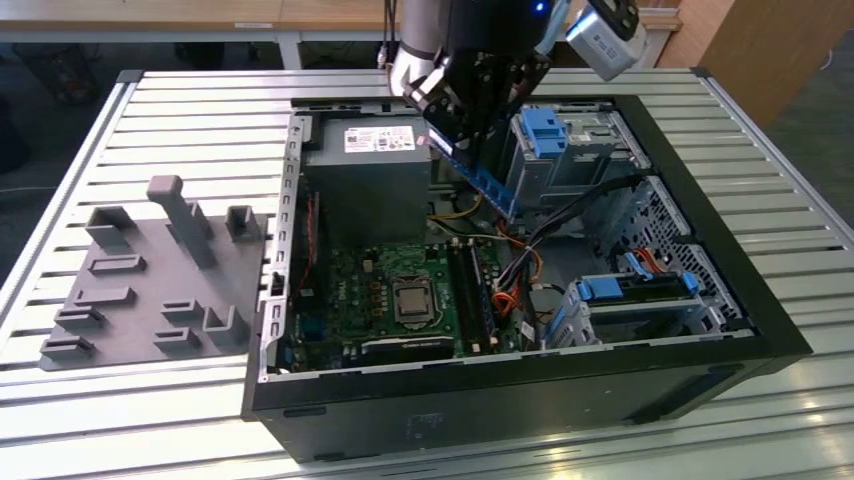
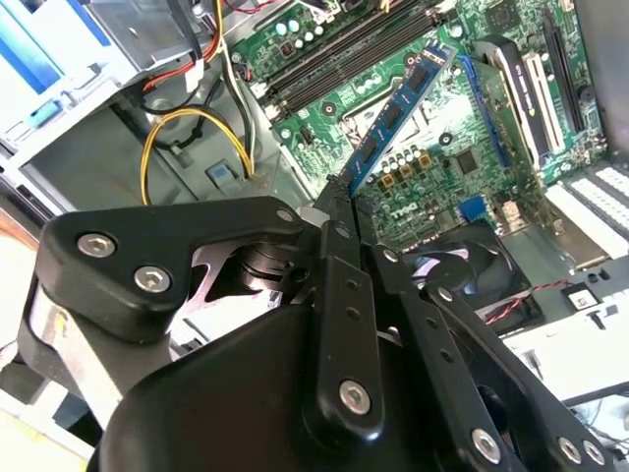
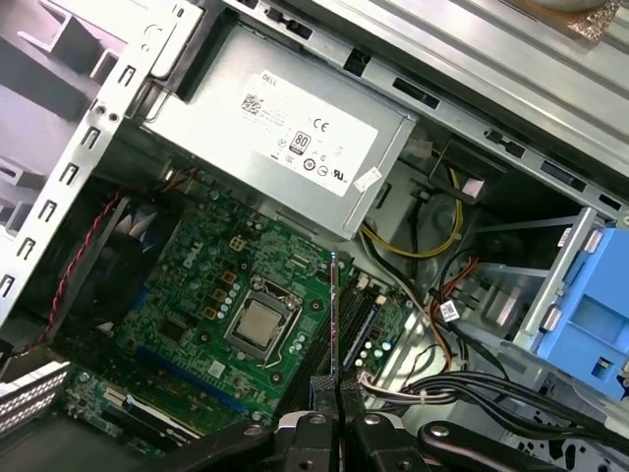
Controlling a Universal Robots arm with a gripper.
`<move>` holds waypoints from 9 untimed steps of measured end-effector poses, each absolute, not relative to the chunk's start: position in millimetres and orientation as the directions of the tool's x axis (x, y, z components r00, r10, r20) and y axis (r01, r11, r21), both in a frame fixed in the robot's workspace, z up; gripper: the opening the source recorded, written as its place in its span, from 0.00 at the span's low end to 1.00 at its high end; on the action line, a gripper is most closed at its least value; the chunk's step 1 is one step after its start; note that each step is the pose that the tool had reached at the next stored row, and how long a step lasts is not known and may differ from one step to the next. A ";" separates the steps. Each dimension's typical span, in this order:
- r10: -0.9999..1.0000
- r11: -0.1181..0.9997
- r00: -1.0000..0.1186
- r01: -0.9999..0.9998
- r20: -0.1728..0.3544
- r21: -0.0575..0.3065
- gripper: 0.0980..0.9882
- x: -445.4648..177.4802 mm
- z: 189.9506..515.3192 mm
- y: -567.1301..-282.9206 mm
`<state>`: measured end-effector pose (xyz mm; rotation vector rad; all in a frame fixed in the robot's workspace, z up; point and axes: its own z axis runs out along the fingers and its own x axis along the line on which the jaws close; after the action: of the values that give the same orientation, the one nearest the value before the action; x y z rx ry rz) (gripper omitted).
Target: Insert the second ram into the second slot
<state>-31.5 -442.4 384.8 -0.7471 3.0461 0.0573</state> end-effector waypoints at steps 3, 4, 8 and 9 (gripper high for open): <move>-0.445 0.895 -0.895 -0.445 -0.013 0.034 0.04 -31.5 384.7 -442.4; -0.436 0.899 -0.900 -0.437 -0.013 0.034 0.04 -31.5 384.7 -442.4; -0.384 0.922 -0.923 -0.385 -0.013 0.034 0.04 -31.5 384.4 -442.4; -0.370 0.928 -0.929 -0.370 -0.013 0.034 0.04 -31.5 384.3 -442.4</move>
<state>-31.5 -442.4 384.3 -0.5908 3.0786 0.0557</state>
